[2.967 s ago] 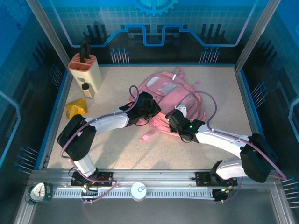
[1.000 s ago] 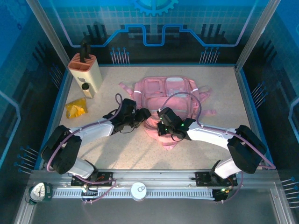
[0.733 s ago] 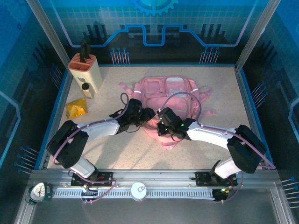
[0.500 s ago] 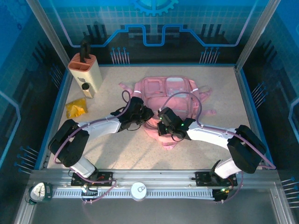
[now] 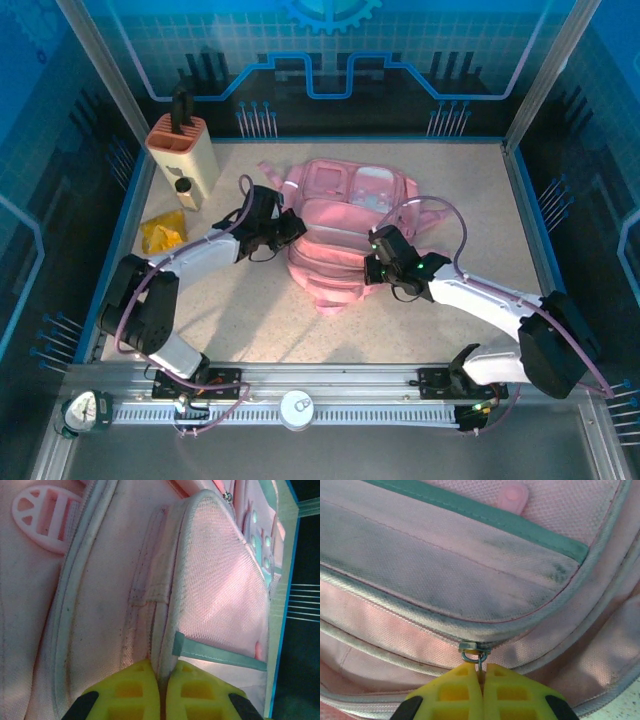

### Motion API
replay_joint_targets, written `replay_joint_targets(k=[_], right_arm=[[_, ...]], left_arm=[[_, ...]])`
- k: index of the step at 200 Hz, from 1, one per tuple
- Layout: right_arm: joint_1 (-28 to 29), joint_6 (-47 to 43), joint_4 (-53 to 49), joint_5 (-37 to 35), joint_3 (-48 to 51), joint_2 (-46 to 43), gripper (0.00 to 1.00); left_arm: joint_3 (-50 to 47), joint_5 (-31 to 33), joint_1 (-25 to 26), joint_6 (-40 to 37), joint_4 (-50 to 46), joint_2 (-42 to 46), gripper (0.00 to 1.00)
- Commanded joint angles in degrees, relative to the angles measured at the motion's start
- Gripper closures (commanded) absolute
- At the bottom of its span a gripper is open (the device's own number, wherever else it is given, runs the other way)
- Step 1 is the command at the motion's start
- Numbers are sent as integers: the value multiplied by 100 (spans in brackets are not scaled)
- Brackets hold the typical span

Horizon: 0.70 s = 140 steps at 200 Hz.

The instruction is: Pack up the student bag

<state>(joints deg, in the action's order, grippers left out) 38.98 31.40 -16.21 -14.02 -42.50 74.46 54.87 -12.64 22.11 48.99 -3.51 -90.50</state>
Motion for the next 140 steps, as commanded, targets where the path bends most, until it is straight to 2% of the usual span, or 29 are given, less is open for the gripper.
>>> replay_joint_targets(k=[1, 23, 37, 57, 66, 88, 101, 115, 140], right_arm=[[9, -140, -624, -80, 22, -54, 100], [326, -111, -266, 344, -211, 253, 100], [606, 189, 71, 661, -440, 574, 100], [800, 595, 752, 1121, -712, 1106, 100], [831, 638, 850, 1170, -841, 1301, 100], [869, 546, 659, 1027, -1114, 1488, 100], [867, 549, 684, 900, -1013, 1445, 100], [866, 593, 768, 865, -912, 1418, 100], [880, 594, 647, 919, -988, 1502, 100]], left_arm=[[593, 449, -389, -455, -138, -254, 100], [1085, 284, -500, -626, -235, -650, 100], [1449, 99, -540, -606, -398, -879, 81], [1608, -131, -567, -369, -267, -925, 63], [1528, -186, -567, -321, -224, -832, 58], [899, -28, -567, -57, -256, -396, 46], [274, 5, -567, 485, 26, -96, 43], [-405, -136, -488, 1178, 814, 134, 41], [-983, 36, -43, 1898, 1357, 408, 36]])
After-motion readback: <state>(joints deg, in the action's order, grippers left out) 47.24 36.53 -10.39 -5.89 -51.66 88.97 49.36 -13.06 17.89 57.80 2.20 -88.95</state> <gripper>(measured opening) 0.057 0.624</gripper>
